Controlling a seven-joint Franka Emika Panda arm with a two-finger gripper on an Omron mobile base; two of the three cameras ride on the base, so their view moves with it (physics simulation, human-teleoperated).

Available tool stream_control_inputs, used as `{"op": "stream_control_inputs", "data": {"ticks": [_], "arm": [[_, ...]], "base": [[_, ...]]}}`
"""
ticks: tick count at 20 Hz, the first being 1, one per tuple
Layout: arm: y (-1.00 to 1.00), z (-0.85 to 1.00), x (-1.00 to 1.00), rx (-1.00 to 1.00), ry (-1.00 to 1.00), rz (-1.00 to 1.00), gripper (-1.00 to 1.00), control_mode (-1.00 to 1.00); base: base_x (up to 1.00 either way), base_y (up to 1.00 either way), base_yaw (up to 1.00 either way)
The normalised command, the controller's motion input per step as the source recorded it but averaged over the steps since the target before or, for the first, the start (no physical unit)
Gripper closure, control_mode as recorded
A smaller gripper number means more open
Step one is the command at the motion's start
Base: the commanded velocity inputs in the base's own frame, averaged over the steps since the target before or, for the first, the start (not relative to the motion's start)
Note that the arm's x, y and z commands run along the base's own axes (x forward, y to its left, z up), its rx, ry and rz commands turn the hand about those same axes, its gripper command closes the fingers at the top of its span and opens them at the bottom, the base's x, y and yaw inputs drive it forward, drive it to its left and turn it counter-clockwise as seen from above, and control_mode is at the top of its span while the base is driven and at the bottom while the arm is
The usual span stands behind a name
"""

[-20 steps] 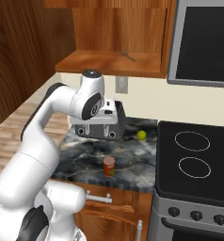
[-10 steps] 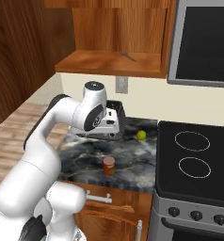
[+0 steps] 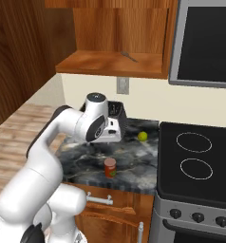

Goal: Pick the canned food and bar from the counter and place them in the cabinets closest to them.

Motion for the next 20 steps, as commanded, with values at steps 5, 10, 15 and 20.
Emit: {"op": "stream_control_inputs", "data": {"ticks": [5,10,15,20], "arm": [[-0.04,-0.32,0.0,-0.04,0.0,0.0,-1.0,-1.0],[-0.11,-0.29,0.0,-0.04,0.0,0.0,-1.0,-1.0],[-0.17,-0.27,0.02,-0.04,0.0,0.0,-1.0,-1.0],[-0.14,-0.26,0.05,-0.03,0.0,0.0,-1.0,-1.0]], "base": [[0.0,0.0,0.0],[0.0,0.0,0.0],[0.0,0.0,0.0],[0.0,0.0,0.0]]}}
